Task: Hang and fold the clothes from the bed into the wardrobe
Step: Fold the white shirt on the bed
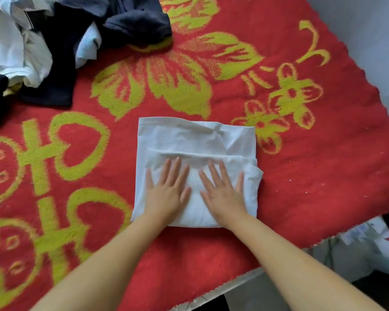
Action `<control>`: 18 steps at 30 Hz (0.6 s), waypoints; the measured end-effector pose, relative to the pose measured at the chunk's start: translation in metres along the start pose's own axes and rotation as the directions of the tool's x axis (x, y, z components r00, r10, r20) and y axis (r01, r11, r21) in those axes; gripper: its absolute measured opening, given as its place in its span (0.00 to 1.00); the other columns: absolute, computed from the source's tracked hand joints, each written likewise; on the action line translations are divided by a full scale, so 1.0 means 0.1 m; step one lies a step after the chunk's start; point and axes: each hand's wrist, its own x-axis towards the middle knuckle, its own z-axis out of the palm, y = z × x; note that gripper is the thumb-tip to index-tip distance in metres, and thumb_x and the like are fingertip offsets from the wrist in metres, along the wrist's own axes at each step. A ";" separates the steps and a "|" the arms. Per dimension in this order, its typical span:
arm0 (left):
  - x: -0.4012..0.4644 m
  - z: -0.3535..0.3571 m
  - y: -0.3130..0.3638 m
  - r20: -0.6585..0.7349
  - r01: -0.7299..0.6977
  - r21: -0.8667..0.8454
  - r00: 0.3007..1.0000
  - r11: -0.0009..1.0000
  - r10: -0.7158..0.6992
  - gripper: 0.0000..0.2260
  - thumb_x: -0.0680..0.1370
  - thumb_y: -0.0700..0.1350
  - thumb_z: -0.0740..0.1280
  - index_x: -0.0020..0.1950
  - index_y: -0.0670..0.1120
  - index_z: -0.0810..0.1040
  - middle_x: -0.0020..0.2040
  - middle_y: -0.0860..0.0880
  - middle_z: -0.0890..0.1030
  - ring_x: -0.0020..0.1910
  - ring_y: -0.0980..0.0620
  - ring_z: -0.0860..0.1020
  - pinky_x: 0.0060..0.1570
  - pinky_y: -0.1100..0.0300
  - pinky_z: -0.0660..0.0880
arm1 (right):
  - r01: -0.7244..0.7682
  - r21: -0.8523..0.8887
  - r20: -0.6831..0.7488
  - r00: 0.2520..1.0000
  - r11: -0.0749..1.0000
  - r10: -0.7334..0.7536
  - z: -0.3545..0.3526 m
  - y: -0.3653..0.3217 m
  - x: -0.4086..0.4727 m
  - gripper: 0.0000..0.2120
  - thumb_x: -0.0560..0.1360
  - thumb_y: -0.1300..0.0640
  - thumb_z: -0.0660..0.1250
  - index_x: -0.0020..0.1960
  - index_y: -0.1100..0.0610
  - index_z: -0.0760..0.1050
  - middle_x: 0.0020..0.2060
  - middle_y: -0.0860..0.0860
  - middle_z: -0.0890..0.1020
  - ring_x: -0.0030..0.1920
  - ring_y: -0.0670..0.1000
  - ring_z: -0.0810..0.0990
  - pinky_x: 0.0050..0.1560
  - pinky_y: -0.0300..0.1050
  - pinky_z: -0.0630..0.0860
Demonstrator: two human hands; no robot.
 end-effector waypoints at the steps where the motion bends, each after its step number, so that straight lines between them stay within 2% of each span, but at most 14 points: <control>1: -0.03 0.10 -0.05 -0.020 0.076 -0.021 0.997 0.997 -0.077 0.29 0.77 0.59 0.44 0.77 0.52 0.52 0.77 0.50 0.48 0.77 0.47 0.49 0.68 0.31 0.45 | -0.029 -0.009 -0.016 0.999 1.000 0.029 0.08 0.08 0.02 0.29 0.82 0.44 0.49 0.75 0.43 0.36 0.76 0.46 0.37 0.73 0.54 0.28 0.65 0.72 0.31; 4: -0.07 0.22 -0.29 -0.036 0.263 -0.044 0.964 0.964 -0.265 0.28 0.76 0.61 0.39 0.75 0.55 0.40 0.75 0.55 0.36 0.77 0.52 0.41 0.69 0.33 0.41 | -0.154 -0.021 -0.059 0.987 0.988 0.153 0.12 0.44 0.10 0.28 0.81 0.43 0.48 0.73 0.42 0.34 0.77 0.45 0.38 0.77 0.53 0.36 0.64 0.75 0.34; 6: -0.17 0.22 -0.35 -0.049 0.276 -0.048 0.959 0.960 -0.279 0.29 0.76 0.61 0.40 0.76 0.53 0.41 0.76 0.52 0.38 0.77 0.50 0.42 0.69 0.32 0.41 | -0.211 -0.041 -0.032 0.977 0.977 0.210 0.03 0.63 0.11 0.29 0.81 0.43 0.48 0.74 0.44 0.34 0.77 0.48 0.40 0.77 0.53 0.39 0.65 0.76 0.37; 8: -0.33 0.11 -0.34 -0.072 0.135 0.006 0.988 0.991 -0.134 0.32 0.77 0.59 0.48 0.77 0.45 0.50 0.77 0.44 0.50 0.77 0.48 0.47 0.68 0.31 0.45 | -0.132 -0.067 -0.039 0.991 0.989 0.129 -0.11 0.64 0.00 0.31 0.80 0.41 0.48 0.77 0.48 0.41 0.78 0.52 0.44 0.78 0.54 0.42 0.66 0.77 0.41; 10: -0.52 0.10 -0.36 -0.048 -0.168 0.120 0.983 0.978 0.175 0.35 0.74 0.61 0.55 0.76 0.42 0.58 0.75 0.38 0.61 0.77 0.48 0.50 0.69 0.32 0.51 | 0.124 -0.097 0.001 0.992 0.987 -0.125 -0.20 0.51 -0.22 0.35 0.74 0.37 0.52 0.76 0.53 0.59 0.76 0.58 0.58 0.76 0.59 0.55 0.62 0.80 0.56; 11: -0.62 0.10 -0.37 0.017 -0.310 0.168 0.950 0.936 0.312 0.37 0.72 0.63 0.60 0.75 0.43 0.59 0.74 0.39 0.64 0.77 0.47 0.53 0.69 0.34 0.55 | 0.267 -0.105 0.045 0.964 0.958 -0.263 -0.17 0.43 -0.37 0.37 0.71 0.35 0.54 0.75 0.53 0.63 0.74 0.58 0.62 0.74 0.61 0.58 0.60 0.79 0.61; 12: -0.67 0.07 -0.39 0.107 -0.392 0.181 0.919 0.902 0.378 0.40 0.68 0.62 0.65 0.75 0.44 0.60 0.74 0.39 0.65 0.75 0.45 0.59 0.69 0.35 0.59 | 0.362 -0.112 0.116 0.930 0.926 -0.349 -0.11 0.36 -0.51 0.39 0.69 0.35 0.57 0.75 0.51 0.61 0.75 0.58 0.61 0.74 0.63 0.56 0.61 0.79 0.59; 13: -0.68 0.04 -0.40 0.160 -0.407 0.180 0.910 0.895 0.382 0.43 0.63 0.59 0.71 0.74 0.44 0.62 0.73 0.39 0.67 0.73 0.43 0.65 0.66 0.35 0.63 | 0.388 -0.117 0.179 0.914 0.914 -0.365 -0.03 0.31 -0.60 0.41 0.68 0.35 0.61 0.77 0.49 0.57 0.76 0.57 0.56 0.74 0.64 0.51 0.63 0.79 0.53; 15: -0.60 -0.04 -0.42 0.169 -0.299 0.210 0.949 0.931 0.267 0.47 0.55 0.47 0.78 0.72 0.44 0.66 0.69 0.38 0.71 0.67 0.39 0.72 0.58 0.34 0.69 | 0.256 -0.102 0.182 0.955 0.961 -0.235 0.07 0.29 -0.59 0.45 0.70 0.42 0.68 0.77 0.44 0.43 0.77 0.52 0.41 0.74 0.64 0.36 0.64 0.76 0.38; 16: -0.53 -0.09 -0.41 0.134 -0.261 0.236 0.963 0.936 0.235 0.46 0.54 0.40 0.78 0.71 0.44 0.68 0.68 0.38 0.72 0.66 0.37 0.73 0.57 0.35 0.71 | 0.169 -0.092 0.182 0.972 0.981 -0.150 0.05 0.28 -0.53 0.45 0.73 0.47 0.67 0.76 0.42 0.38 0.76 0.49 0.36 0.73 0.62 0.30 0.65 0.75 0.35; 17: -0.45 -0.15 -0.41 0.116 -0.258 0.248 0.965 0.934 0.236 0.44 0.57 0.36 0.76 0.72 0.43 0.68 0.69 0.37 0.71 0.67 0.36 0.71 0.59 0.37 0.70 | 0.119 -0.092 0.206 0.974 0.989 -0.097 0.00 0.25 -0.47 0.43 0.76 0.54 0.64 0.76 0.41 0.36 0.76 0.48 0.35 0.73 0.61 0.29 0.66 0.74 0.35; 18: -0.43 -0.19 -0.39 0.148 -0.269 0.257 0.960 0.928 0.237 0.40 0.63 0.33 0.72 0.75 0.43 0.64 0.73 0.36 0.65 0.71 0.34 0.65 0.66 0.40 0.66 | 0.096 -0.084 0.234 0.969 0.992 -0.074 -0.05 0.21 -0.45 0.41 0.77 0.61 0.61 0.77 0.41 0.37 0.77 0.47 0.36 0.74 0.60 0.31 0.68 0.72 0.37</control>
